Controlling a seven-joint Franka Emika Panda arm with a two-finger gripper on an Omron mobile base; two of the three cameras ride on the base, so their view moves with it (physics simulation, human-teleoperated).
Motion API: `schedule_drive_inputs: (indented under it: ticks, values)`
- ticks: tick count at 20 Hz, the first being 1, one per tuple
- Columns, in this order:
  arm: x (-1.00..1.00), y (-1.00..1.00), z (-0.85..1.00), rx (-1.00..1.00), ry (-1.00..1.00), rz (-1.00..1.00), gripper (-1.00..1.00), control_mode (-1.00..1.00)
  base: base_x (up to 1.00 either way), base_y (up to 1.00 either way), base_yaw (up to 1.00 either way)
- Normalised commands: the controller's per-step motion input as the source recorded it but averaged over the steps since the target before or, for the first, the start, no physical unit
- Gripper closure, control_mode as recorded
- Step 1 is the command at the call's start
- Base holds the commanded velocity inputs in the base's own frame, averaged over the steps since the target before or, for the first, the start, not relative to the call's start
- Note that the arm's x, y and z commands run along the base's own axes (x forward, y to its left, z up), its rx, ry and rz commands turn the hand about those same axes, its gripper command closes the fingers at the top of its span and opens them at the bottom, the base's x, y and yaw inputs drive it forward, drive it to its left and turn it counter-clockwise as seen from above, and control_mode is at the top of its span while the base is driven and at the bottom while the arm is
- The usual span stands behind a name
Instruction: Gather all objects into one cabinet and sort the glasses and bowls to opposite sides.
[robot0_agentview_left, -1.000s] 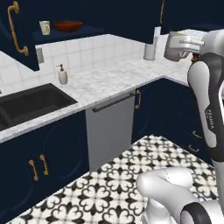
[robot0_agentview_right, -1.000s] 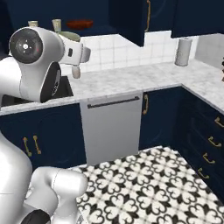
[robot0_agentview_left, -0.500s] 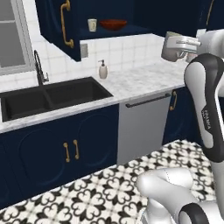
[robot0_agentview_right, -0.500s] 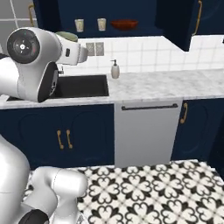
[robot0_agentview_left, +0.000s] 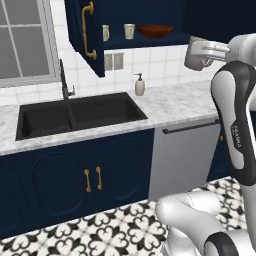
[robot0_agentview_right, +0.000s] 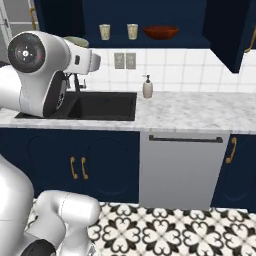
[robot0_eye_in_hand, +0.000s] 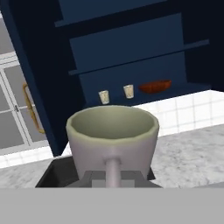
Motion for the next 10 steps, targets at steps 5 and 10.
schedule_drive_inputs:
  ticks: [5, 10]
  values:
    - [0.0, 0.0, 0.0, 0.0, 0.0, 0.0, 1.0, 1.0, 0.19, -0.47, 0.33]
    - [0.0, 0.0, 0.0, 0.0, 0.0, 0.0, 1.0, 1.0, 0.25, -0.43, 0.26]
